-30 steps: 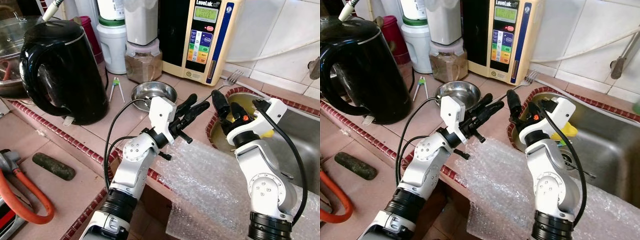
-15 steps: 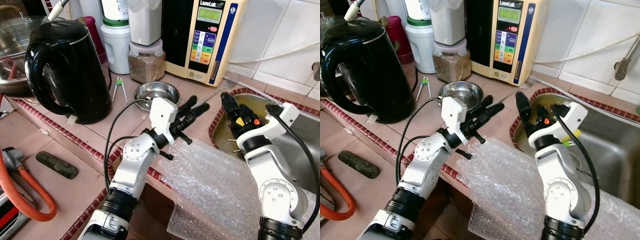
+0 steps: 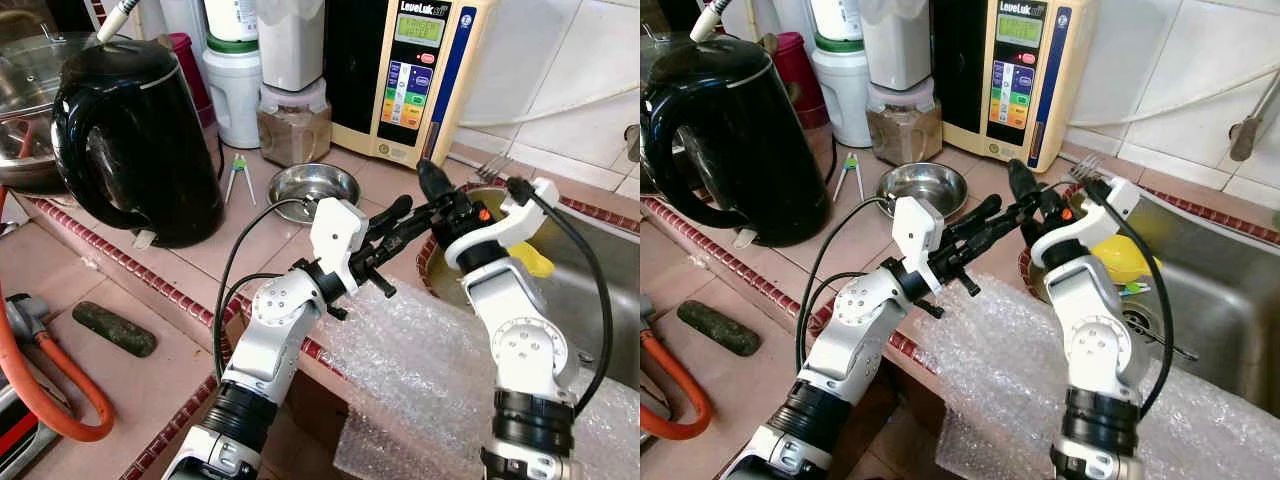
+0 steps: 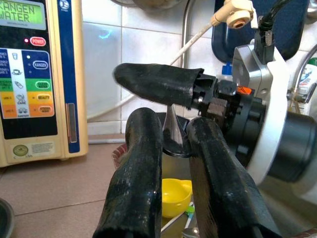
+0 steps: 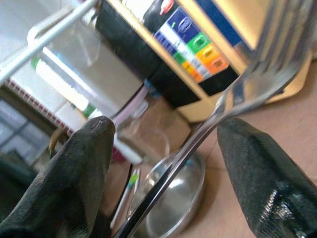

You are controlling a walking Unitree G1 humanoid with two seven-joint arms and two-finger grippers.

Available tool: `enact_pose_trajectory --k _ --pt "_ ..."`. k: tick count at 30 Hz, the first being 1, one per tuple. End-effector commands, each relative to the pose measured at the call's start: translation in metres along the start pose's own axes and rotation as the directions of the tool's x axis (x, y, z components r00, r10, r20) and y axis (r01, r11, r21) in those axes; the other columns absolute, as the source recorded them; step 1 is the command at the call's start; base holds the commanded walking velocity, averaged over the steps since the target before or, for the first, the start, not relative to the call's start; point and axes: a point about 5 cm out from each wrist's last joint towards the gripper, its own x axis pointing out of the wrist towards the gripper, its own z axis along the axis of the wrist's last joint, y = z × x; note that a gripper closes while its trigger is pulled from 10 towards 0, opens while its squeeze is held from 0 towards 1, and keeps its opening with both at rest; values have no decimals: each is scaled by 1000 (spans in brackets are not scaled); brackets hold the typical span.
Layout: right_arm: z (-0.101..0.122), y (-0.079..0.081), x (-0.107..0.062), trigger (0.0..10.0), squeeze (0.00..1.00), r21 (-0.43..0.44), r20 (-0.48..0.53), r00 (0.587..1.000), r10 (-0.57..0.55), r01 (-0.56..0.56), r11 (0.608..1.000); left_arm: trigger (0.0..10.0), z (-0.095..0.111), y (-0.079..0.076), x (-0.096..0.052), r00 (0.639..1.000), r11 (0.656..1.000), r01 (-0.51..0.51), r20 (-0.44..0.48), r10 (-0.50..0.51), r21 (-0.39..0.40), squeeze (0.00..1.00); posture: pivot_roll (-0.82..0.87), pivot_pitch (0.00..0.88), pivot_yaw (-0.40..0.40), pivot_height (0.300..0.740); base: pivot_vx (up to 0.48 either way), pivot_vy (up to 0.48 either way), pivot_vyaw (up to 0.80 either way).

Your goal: Kitchen organization

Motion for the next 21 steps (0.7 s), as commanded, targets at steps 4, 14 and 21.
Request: enact_pose_trajectory --k 4,14,21 --pt "8 -8 1 0 0 69 37 998 -43 40 997 0 2 -3 -2 1000 1000 10 2 -10 6 0 -40 32 22 740 0 0 0" --pt "6 -16 -5 0 0 114 46 995 -90 84 990 0 2 1 -2 1000 1000 6 -10 -6 8 0 -46 41 34 740 0 0 0" --pt "-2 -11 -8 0 0 159 -5 999 -39 39 986 0 1 0 -3 1000 1000 12 -17 -12 5 0 -50 45 45 740 0 0 0"
